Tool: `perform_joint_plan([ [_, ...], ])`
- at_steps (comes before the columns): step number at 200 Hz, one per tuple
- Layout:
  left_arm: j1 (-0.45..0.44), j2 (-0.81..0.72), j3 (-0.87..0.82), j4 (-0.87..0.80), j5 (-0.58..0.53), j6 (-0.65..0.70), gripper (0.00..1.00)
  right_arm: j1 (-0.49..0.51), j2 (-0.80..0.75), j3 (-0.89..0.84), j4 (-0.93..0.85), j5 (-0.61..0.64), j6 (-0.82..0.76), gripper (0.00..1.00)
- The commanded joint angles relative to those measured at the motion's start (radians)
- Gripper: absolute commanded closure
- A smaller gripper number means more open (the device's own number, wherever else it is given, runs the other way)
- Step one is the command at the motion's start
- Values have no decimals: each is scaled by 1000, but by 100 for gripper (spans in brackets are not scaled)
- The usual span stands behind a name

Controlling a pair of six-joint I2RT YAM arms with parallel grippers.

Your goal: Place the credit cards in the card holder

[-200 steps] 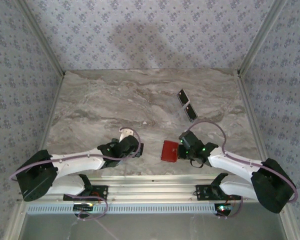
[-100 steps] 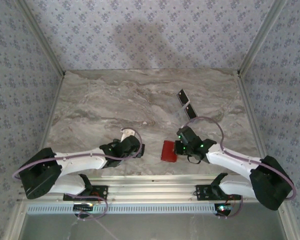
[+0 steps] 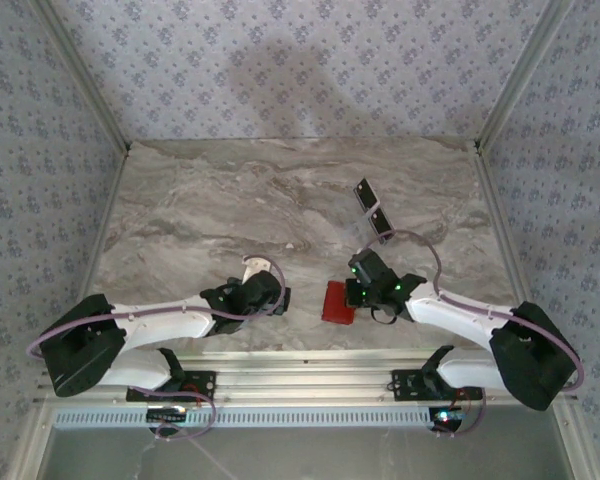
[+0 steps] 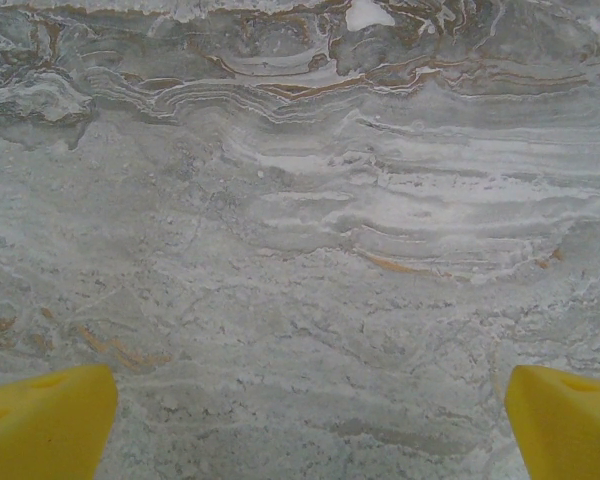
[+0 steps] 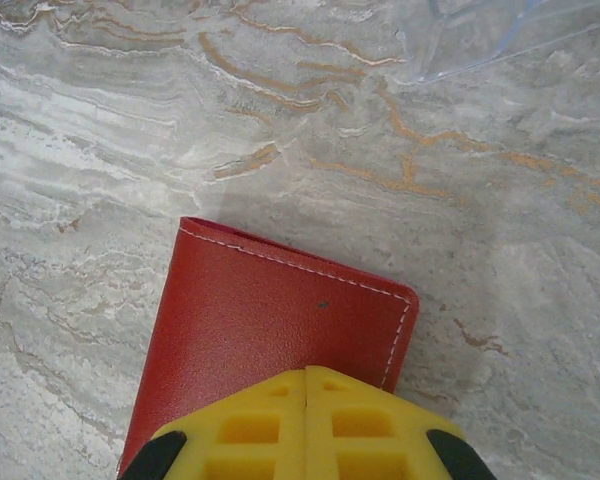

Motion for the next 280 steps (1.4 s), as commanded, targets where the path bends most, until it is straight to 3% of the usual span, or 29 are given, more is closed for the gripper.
perform_joint_plan([
  [1,5,8,27,12,11,14,0,18,18,20,3,5,-14,94],
  [119,6,6,23,17,9,14,0,88,43,-59,46,39,55,99],
  [216,6,12,32,14,18,10,0,176,2,-127,98,220,261,100],
  [280,-14,38,45,37,36,82,0,148,0,-75,97,156,239,98],
])
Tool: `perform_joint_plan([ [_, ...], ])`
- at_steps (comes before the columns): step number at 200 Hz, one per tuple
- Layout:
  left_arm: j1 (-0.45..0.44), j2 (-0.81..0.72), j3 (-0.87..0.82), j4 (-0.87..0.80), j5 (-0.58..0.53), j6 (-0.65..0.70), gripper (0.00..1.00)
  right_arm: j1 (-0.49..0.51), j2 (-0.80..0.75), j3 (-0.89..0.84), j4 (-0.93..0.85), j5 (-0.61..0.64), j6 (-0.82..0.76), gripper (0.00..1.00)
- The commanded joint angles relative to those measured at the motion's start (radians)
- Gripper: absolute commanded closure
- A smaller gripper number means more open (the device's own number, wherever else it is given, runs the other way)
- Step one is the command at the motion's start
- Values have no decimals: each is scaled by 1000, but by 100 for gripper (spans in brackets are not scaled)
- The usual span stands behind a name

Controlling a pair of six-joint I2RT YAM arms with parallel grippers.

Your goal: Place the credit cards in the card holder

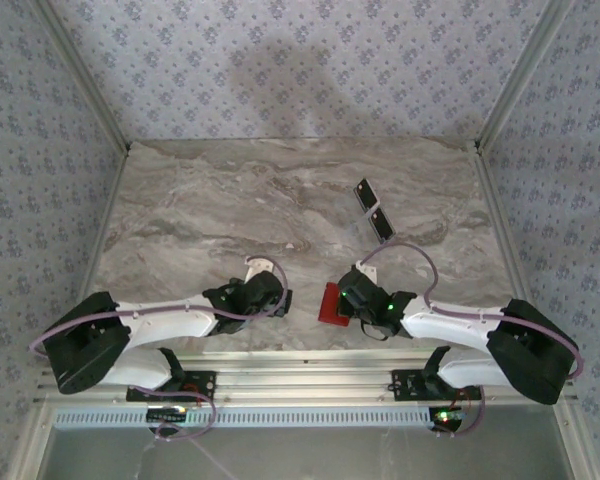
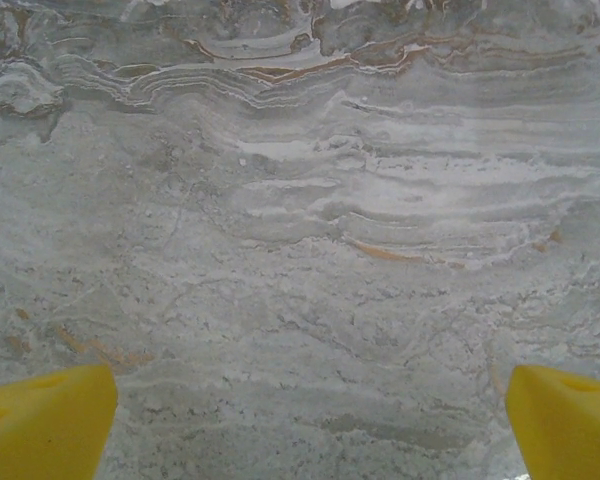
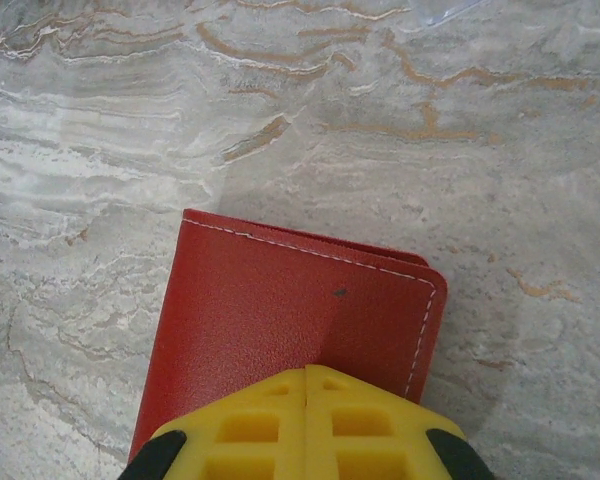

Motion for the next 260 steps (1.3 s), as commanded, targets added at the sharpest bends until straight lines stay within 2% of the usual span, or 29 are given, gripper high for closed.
perform_joint_plan([
  [1,-12,10,40,27,13,55,0,-25,-5,29,-65,-34,-17,97],
  [19,-17,14,52,28,16,73,0,-58,-42,70,-109,-65,-61,76],
  [64,-28,26,79,38,36,102,0,-141,-118,119,-262,-135,-102,55],
  [126,-46,48,86,46,49,125,0,-207,-32,81,-173,-227,-110,54],
  [190,-65,79,90,58,51,130,0,-210,81,128,-65,-318,-118,61],
  [236,-78,87,92,66,54,132,0,-208,122,172,-58,-333,-133,63],
  [260,-77,100,113,52,34,112,0,-206,92,185,-103,-299,-152,57],
])
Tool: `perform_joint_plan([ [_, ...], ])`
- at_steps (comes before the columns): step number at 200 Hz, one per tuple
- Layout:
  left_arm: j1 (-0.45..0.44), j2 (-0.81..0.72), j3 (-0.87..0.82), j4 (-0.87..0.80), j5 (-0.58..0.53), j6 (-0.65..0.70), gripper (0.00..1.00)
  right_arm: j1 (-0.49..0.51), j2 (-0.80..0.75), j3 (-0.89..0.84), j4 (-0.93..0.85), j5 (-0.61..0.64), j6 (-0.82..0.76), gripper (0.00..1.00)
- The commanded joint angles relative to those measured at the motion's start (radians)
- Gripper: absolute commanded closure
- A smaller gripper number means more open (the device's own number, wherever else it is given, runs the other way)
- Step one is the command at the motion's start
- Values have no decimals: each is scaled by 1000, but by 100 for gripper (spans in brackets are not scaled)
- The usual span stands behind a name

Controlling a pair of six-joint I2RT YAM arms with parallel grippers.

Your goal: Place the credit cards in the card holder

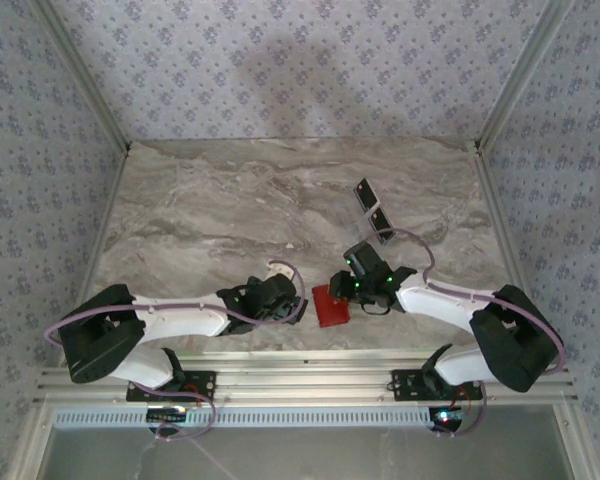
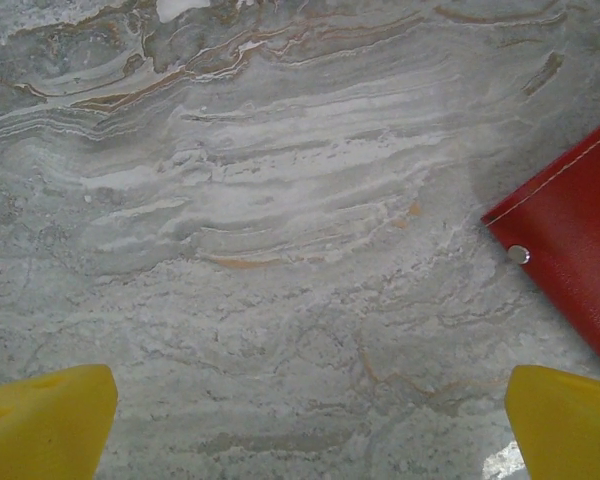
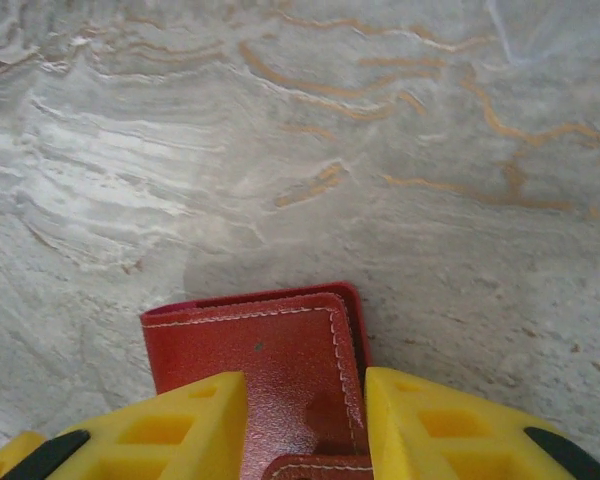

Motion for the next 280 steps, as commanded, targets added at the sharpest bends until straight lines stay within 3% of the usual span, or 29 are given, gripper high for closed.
perform_joint_plan([
  [1,-3,16,53,7,-15,-10,0,-1,-23,34,-38,18,-32,57],
  [26,45,57,128,-67,5,-72,0,6,-69,48,-123,56,-59,52],
  [71,184,117,222,-137,274,-181,0,65,-73,99,-302,142,-127,50],
  [111,205,187,306,-252,399,-184,0,118,-29,149,-378,187,-167,51],
  [144,183,235,366,-350,355,-150,0,110,-49,136,-379,167,-166,52],
  [213,167,324,438,-372,327,-118,0,87,-67,117,-337,132,-167,54],
  [280,151,393,478,-423,275,-110,0,140,11,171,-363,159,-235,57],
])
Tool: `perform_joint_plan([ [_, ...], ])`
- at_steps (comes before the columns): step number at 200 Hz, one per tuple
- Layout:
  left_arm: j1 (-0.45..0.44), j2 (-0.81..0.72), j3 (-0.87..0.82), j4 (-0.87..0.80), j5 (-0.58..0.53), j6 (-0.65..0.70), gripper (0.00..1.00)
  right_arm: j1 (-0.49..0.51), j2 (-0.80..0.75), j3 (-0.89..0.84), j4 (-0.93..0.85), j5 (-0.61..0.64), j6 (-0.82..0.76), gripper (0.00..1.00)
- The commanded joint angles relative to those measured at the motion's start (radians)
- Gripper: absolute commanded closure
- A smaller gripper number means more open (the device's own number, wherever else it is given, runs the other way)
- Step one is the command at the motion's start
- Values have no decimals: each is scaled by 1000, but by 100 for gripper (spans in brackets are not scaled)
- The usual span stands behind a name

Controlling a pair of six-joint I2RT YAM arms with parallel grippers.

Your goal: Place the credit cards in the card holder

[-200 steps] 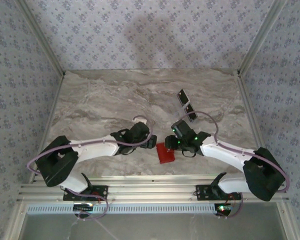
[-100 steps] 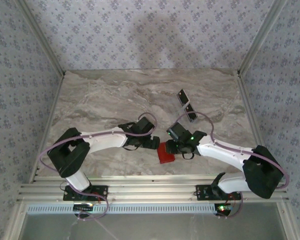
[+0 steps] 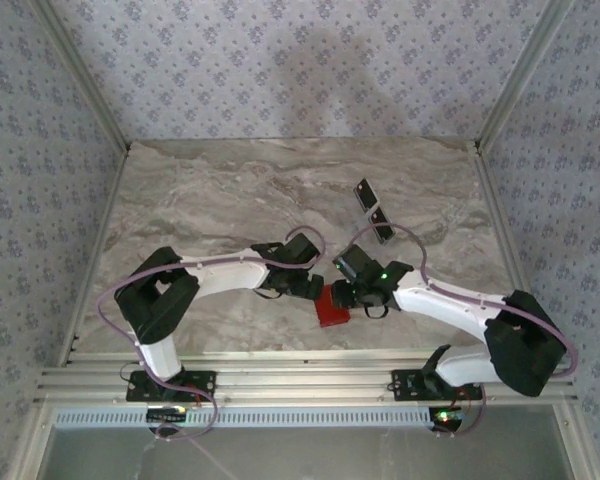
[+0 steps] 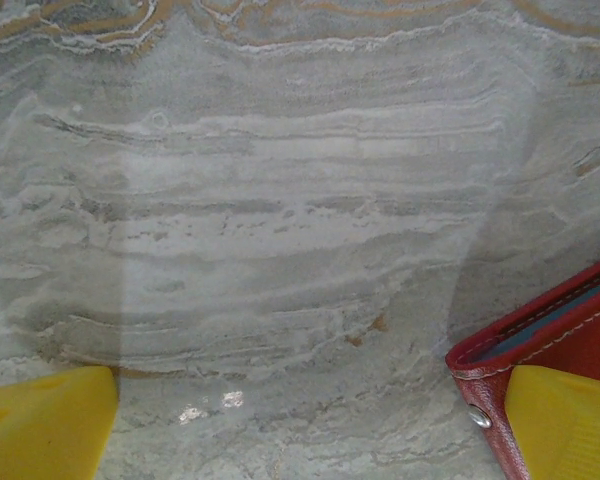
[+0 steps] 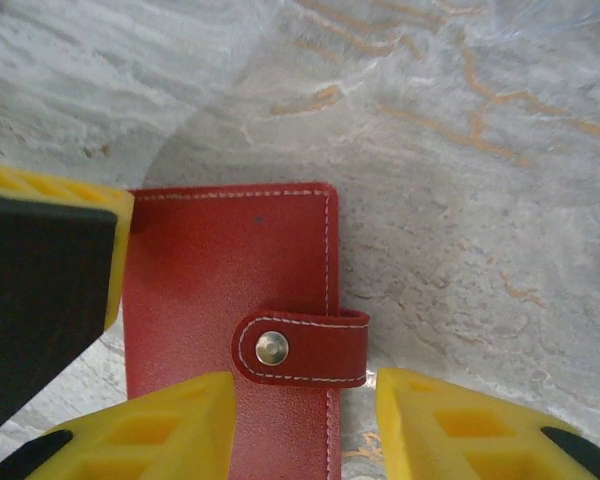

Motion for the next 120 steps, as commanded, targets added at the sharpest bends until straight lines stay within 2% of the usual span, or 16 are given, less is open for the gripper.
perform_joint_plan([
  [1,-10,32,21,-41,-36,20,0,28,42,46,-34,30,-48,57],
  [45,-13,30,-2,-23,-31,6,0,85,102,117,-81,121,-77,57],
  [120,-16,30,-12,-12,-23,6,0,136,183,176,-113,188,-113,61],
])
